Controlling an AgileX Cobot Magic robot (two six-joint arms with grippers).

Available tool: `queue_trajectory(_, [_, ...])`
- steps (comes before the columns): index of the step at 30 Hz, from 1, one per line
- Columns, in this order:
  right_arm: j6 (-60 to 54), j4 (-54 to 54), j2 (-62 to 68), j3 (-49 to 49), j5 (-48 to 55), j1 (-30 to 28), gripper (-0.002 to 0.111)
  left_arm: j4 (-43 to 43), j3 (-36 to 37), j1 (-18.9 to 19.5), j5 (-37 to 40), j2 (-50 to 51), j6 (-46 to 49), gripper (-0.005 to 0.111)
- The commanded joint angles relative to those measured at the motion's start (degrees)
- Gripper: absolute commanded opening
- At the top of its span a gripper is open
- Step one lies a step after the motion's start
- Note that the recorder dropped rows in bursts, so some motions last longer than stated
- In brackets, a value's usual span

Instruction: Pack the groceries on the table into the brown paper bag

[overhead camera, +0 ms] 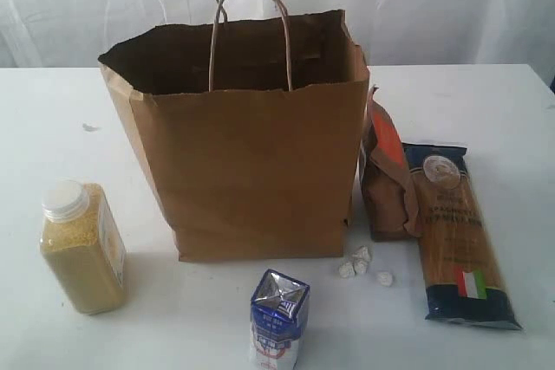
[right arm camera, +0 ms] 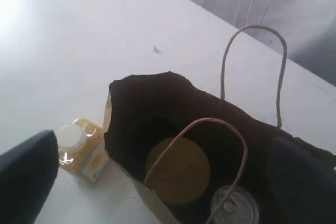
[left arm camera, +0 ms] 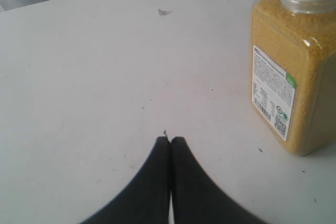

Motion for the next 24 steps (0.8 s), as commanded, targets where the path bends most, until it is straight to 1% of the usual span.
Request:
queue_trajectory(1, [0.05,-1.12,-2.67,-0.18,-0.63,2.59,0.100,-0.57,0.24,0.22,-0.02,-0.29,-0.05,0.000])
queue_trajectory(5, [0.05,-1.12,-4.27,-0.18,-0.38,5.33,0.088,-0.57,0.24,0.22,-0.02,-0.29,-0.05,0.000])
queue_trajectory(10, [-0.09,-1.12,-5.31,-0.18,-0.24,10.50,0.067,-0.57,0.24,0.22,-0.02,-0.29,-0.05,0.000])
queue_trajectory(14, [-0.09,-0.62,-5.45,-0.18,-0.50,14.88,0.054,-0.57,0.24,0.22,-0.02,-0.29,-0.05,0.000])
queue_trajectory(19, [-0.09,-0.62,-5.34,-0.18,-0.35,21.53,0.043,-0.57,0.24,0.22,-0.02,-0.29,-0.05,0.000])
queue_trajectory(21, [-0.09,-0.62,-4.81,-0.18,0.04,23.64,0.040,-0.57,0.24,0.22,-0.02,-0.29,-0.05,0.000])
queue_trajectory(24, [0.45,-1.12,-3.90,-0.18,0.92,26.01,0.040,-0.57,0.24,0.22,-0.02,-0.29,-0.05,0.000])
